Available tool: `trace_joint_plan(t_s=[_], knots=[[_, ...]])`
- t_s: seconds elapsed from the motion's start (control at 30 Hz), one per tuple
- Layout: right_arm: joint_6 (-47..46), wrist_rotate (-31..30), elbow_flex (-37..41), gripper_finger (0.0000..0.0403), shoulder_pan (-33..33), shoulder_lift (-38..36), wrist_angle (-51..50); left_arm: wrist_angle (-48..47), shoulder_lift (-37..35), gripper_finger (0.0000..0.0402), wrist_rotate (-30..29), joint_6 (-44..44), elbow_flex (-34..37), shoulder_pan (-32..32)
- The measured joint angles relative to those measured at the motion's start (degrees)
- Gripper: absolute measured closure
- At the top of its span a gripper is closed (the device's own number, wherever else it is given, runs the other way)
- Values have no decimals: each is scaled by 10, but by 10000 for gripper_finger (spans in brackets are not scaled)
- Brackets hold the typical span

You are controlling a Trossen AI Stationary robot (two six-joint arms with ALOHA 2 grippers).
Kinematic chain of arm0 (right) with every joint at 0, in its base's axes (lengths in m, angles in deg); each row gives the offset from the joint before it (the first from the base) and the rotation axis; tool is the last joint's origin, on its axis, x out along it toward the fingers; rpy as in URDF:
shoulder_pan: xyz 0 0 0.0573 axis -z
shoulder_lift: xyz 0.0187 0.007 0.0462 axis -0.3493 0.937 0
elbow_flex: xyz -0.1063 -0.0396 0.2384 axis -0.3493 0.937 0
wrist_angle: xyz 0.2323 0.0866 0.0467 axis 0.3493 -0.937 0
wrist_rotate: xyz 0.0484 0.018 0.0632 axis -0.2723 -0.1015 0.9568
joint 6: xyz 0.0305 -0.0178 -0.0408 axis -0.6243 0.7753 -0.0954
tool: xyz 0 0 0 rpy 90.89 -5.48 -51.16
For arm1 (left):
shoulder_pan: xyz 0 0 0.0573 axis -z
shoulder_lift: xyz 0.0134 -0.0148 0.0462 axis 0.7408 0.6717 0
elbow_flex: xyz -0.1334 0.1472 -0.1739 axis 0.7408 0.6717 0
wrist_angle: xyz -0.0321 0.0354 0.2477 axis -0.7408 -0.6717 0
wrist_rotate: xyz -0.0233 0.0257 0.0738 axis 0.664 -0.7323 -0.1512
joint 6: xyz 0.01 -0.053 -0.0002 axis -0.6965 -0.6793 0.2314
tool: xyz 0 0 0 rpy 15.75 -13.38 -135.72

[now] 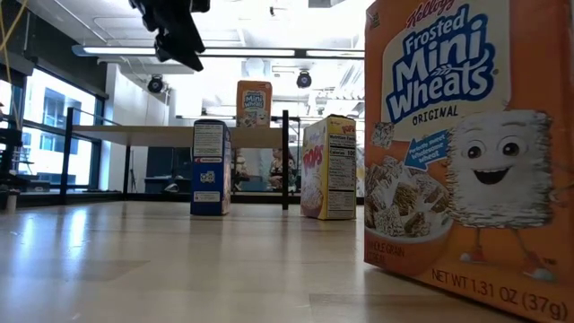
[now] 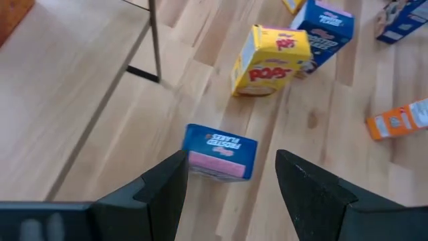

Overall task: Stack cereal on shelf
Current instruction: Put the middle blue cereal box on the shelf

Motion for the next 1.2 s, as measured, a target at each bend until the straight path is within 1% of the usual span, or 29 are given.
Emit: trace_joint_plan(t_s=[0.23, 0.33, 0.43, 0.5, 0.63, 0.8, 0.87, 1.07, 1.13, 1.2], knots=[[1, 20, 0, 155, 0, 0, 122, 24, 0, 186, -5, -1, 0, 13], [-29, 22, -4, 155, 0, 0, 155, 31, 0, 186, -5, -1, 0, 13], [-67, 23, -35, 155, 0, 5, 124, 35, 0, 186, -6, -1, 0, 13], [-76, 23, -65, 155, 0, 17, 86, 43, 0, 186, -17, -2, 0, 13], [-76, 19, -136, 155, 0, 64, 15, 46, 0, 186, -26, -2, 0, 13], [-61, 21, -225, 155, 0, 137, -33, 46, 0, 186, -26, -1, 0, 13], [-42, 39, -257, 155, 0, 167, -34, 46, 0, 186, -27, -1, 0, 13], [24, 137, -349, 155, 0, 247, -33, 47, 0, 186, -28, -1, 0, 13], [24, 150, -377, 155, 0, 270, -33, 46, 0, 186, -28, -1, 0, 13], [19, 149, -403, 155, 0, 291, -33, 46, 0, 186, -28, -2, 0, 13]])
